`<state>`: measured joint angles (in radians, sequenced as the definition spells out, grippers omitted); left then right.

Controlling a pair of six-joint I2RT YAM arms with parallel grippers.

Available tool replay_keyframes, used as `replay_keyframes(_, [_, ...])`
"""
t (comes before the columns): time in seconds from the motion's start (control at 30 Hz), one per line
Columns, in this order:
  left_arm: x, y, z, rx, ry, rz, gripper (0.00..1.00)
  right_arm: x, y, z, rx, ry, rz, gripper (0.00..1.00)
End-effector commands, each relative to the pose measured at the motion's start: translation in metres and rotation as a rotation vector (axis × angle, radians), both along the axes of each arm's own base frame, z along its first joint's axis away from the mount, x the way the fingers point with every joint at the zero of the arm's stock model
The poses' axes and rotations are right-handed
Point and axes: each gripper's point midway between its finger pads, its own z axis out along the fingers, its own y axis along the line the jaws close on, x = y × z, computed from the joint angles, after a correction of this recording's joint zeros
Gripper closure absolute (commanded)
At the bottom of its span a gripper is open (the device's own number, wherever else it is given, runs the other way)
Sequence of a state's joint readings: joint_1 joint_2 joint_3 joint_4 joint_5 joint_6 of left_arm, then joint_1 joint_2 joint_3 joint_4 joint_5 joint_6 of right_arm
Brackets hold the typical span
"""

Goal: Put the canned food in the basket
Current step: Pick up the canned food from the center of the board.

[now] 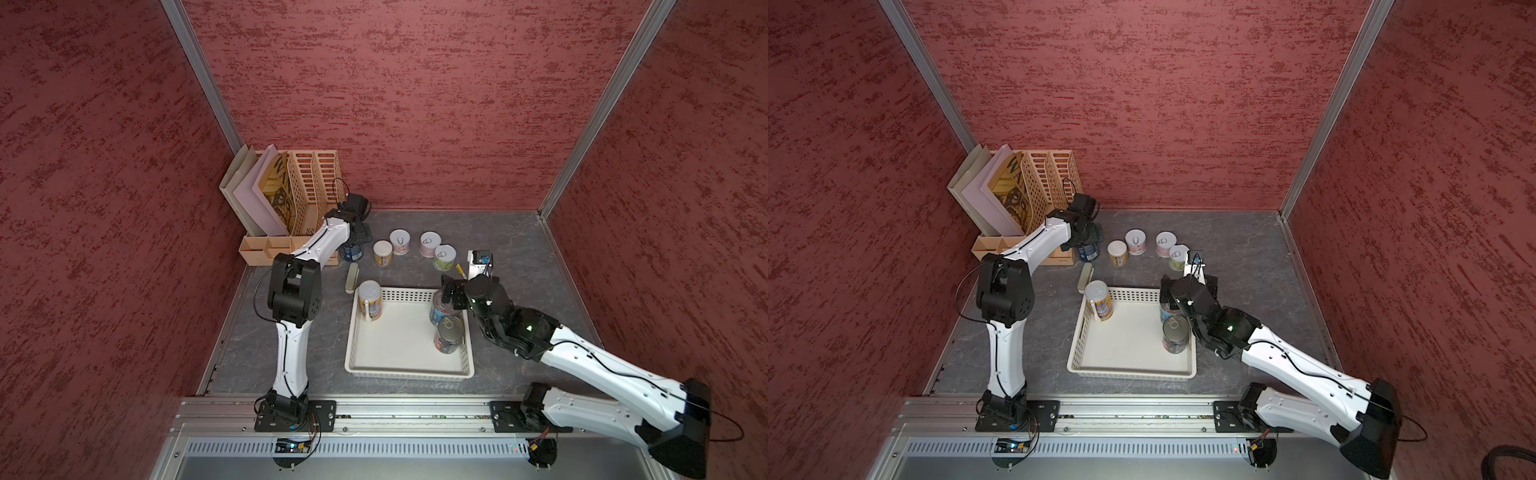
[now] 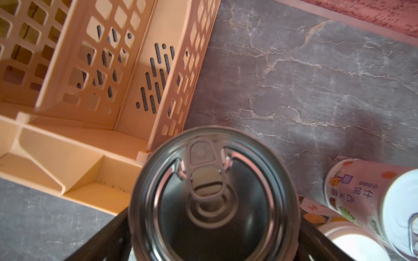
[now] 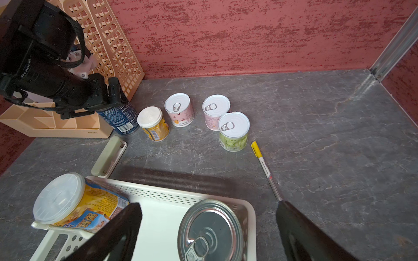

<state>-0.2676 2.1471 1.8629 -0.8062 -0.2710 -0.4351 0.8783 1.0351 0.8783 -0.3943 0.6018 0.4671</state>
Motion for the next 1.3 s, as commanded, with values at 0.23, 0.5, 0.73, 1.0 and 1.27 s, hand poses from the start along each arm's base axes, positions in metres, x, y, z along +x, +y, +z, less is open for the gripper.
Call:
replay_keyframes(0.23, [0.023,-0.004,-0.002,-0.001,-0.035,-0.052,0.0,0.007,0.006,0.011,0.022,-0.001,0.004,0.02])
replay_keyframes(0.5, [0.021,-0.009,0.002,0.0,-0.04,-0.06,0.07,0.009,0.011,0.007,0.013,0.015,0.014,0.02])
replay_keyframes(0.73, [0.014,-0.013,0.013,0.01,-0.05,-0.06,0.0,0.009,0.014,0.005,0.011,0.022,0.021,0.02])
replay_keyframes(1.0, [0.011,-0.024,0.013,0.008,-0.048,-0.083,0.01,0.008,0.012,0.007,0.013,0.02,0.02,0.02])
replay_keyframes(1.27, [0.013,-0.025,0.006,-0.003,-0.037,-0.086,0.11,0.009,0.014,0.006,0.012,0.022,0.022,0.02])
